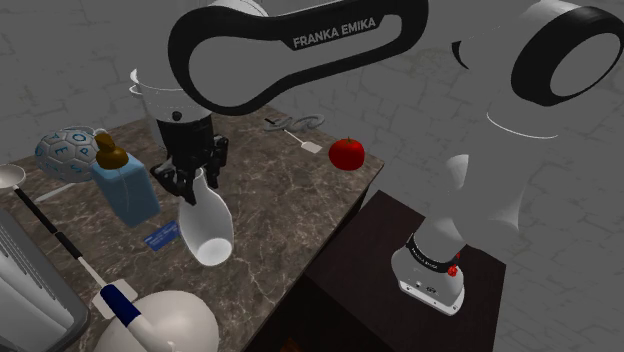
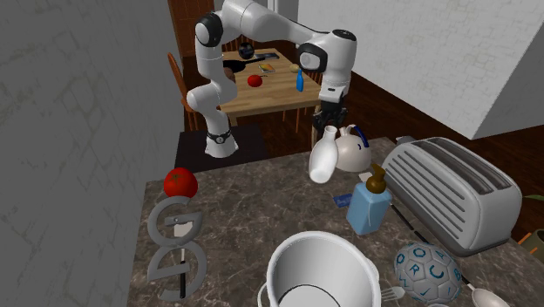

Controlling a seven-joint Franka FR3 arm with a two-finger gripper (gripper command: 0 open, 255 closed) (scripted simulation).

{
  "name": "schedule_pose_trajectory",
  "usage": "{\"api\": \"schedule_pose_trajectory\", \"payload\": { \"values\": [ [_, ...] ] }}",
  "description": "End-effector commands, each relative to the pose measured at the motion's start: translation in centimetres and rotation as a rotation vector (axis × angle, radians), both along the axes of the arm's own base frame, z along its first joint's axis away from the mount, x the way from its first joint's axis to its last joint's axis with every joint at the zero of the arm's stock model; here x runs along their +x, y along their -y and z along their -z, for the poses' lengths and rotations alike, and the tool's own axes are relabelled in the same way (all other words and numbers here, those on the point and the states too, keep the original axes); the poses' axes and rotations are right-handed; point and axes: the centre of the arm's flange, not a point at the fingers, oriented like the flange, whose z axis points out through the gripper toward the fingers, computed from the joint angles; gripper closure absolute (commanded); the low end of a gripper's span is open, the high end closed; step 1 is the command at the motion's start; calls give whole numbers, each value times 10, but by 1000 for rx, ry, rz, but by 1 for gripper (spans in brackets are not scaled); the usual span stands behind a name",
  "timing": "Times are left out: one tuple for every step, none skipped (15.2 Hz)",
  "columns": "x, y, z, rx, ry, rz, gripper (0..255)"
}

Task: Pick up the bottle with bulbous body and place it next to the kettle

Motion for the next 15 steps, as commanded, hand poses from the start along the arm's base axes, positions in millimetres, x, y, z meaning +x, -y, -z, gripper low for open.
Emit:
{"api": "schedule_pose_trajectory", "payload": {
  "values": [
    [0, 0, 0, 0, 1, 0, 255],
    [0, 0, 0, 0, 1, 0, 255],
    [0, 0, 0, 0, 1, 0, 255],
    [0, 0, 0, 0, 1, 0, 0],
    [0, 0, 0, 0, 1, 0, 0],
    [0, 0, 0, 0, 1, 0, 0],
    [0, 0, 0, 0, 1, 0, 0],
    [0, 0, 0, 0, 1, 0, 0],
    [0, 0, 0, 0, 1, 0, 0],
    [1, 0, -13, 0, 1, 0, 0],
    [1, 0, -26, 0, 1, 0, 0],
    [1, 0, -40, 0, 1, 0, 0],
    [2, 0, -50, 0, 1, 0, 0],
    [2, 0, -50, 0, 1, 0, 0],
    [2, 0, -50, 0, 1, 0, 0]
  ]
}}
